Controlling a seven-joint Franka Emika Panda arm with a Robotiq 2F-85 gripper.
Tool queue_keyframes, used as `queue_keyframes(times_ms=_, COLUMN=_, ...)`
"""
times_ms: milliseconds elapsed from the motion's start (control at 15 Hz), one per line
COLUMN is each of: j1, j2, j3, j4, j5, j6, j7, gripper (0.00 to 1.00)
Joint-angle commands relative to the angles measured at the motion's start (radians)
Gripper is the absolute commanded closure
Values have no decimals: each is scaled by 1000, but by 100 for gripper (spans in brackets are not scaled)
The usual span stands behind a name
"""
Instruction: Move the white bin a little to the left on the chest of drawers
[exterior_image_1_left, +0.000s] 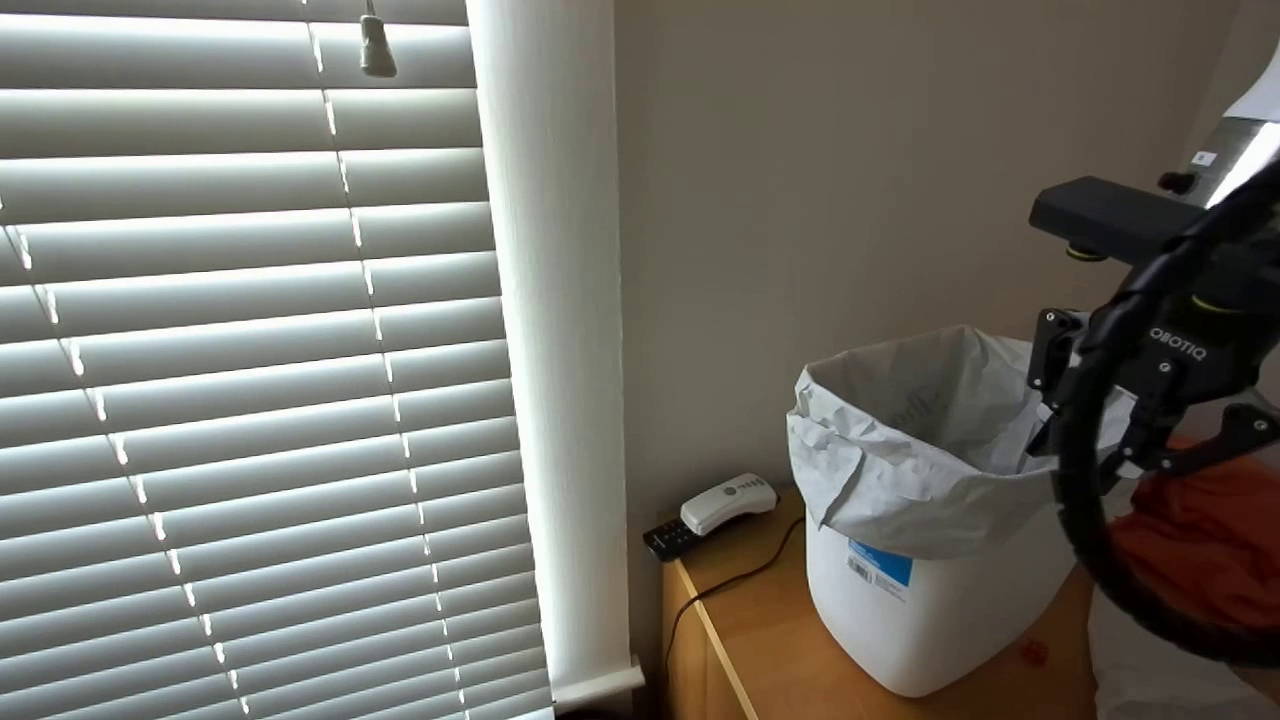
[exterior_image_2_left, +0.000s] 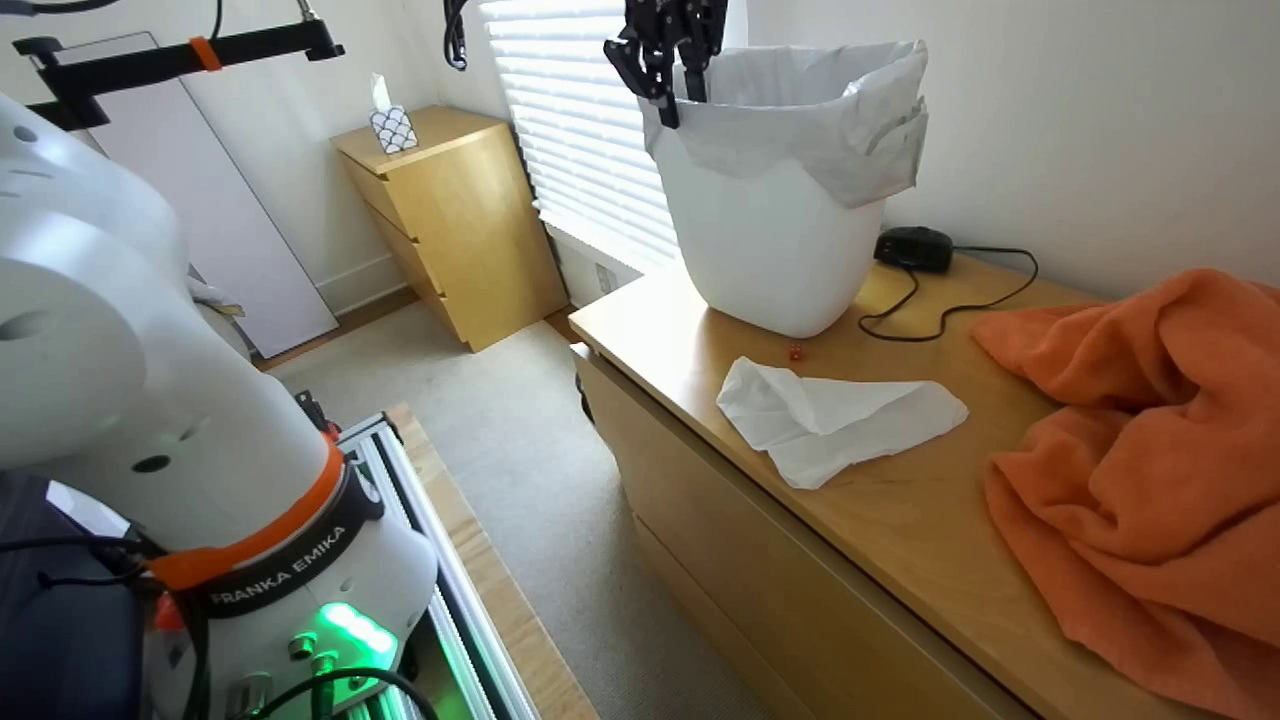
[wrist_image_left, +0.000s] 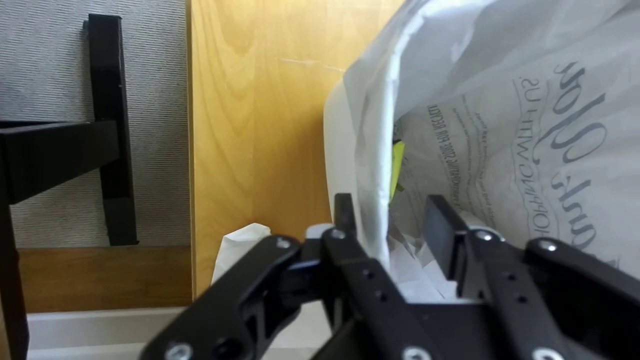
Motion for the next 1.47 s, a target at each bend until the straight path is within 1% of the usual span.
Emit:
queue_keyframes(times_ms=0, j1=-2, j2=-41, j3=-3, j4=-7, j5=-2, j6=-5, j7=3, gripper=27)
queue_keyframes(times_ms=200, j1=-20, j2=-105, j3=-3, j4=-2, j5=-33, j6=-35, j7=12, gripper=4)
queue_keyframes(times_ms=267, j1=-28, j2=-130, j3=-3, j4=3, j5=-53, j6=-51, j7=6, gripper=0)
queue_keyframes(times_ms=400, j1=-38, j2=-172, j3=-10, j4=25, j5=-81, j6=-99, j7=-22, gripper=0)
queue_keyframes(times_ms=467, j1=-59, j2=-191, j3=-5, j4=44, j5=-129, j6=-140, j7=-27, gripper=0)
queue_keyframes(times_ms=667, j1=-66, j2=-222, j3=-37, j4=104, j5=-179, j6=-266, j7=-159, gripper=0)
queue_keyframes(times_ms=800, j1=-68, j2=-225, j3=-58, j4=141, j5=-200, j6=-312, j7=-275, gripper=0)
queue_keyframes(times_ms=1000, j1=-61, j2=-188, j3=-83, j4=172, j5=-195, j6=-306, j7=-466, gripper=0)
queue_keyframes(times_ms=1200, j1=-63, j2=-154, j3=-82, j4=189, j5=-202, j6=-304, j7=-630, gripper=0)
queue_keyframes(times_ms=1400, j1=-64, j2=-130, j3=-65, j4=196, j5=-220, j6=-293, j7=-770, gripper=0)
